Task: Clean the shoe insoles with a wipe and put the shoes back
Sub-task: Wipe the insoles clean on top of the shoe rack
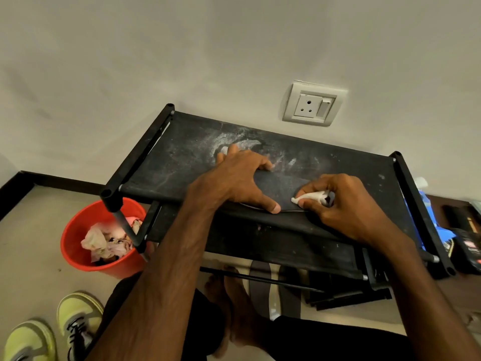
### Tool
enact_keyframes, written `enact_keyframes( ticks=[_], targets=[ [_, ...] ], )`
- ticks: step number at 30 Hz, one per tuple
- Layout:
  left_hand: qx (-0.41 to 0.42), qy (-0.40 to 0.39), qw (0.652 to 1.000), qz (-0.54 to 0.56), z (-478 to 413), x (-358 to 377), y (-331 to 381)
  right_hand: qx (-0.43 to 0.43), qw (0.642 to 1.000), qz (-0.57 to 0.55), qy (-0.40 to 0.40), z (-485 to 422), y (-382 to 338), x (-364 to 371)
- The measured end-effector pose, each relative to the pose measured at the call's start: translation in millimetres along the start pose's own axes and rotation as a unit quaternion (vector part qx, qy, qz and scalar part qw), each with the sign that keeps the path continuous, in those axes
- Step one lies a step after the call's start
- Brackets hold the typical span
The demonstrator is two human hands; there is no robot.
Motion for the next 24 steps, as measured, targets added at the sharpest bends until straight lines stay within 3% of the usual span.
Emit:
enact_keyframes(
  ticks=[4,12,15,24],
  targets=[
    [0.001,0.007,1.000,-0.005,-0.5,0.0,1.6,-0.021,0.999,-0.005,-0.026,2.4,3.5,-2.9],
    [-0.002,0.004,1.000,-0.018,-3.1,4.7,5.2,0.055,0.996,0.021,0.068,-34.7,4.0,4.2],
    [-0.007,0.001,1.000,-0.015,-1.5,4.7,5.9,0.068,0.994,0.058,0.065,-48.1,-1.8,5.9],
    [0.001,0.006,1.000,-0.003,-3.6,5.5,5.5,-0.055,0.998,0.011,-0.034,-9.0,-20.7,2.7]
  ],
)
Point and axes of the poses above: each hand's wrist, its own z-axis away from the middle knuckle, its own x-axis out of the palm, y = z × x, the point moved 3 cm from there along -z, towards the middle knuckle, and after that the axes turned 15 degrees about z, right-handed, at the moved point
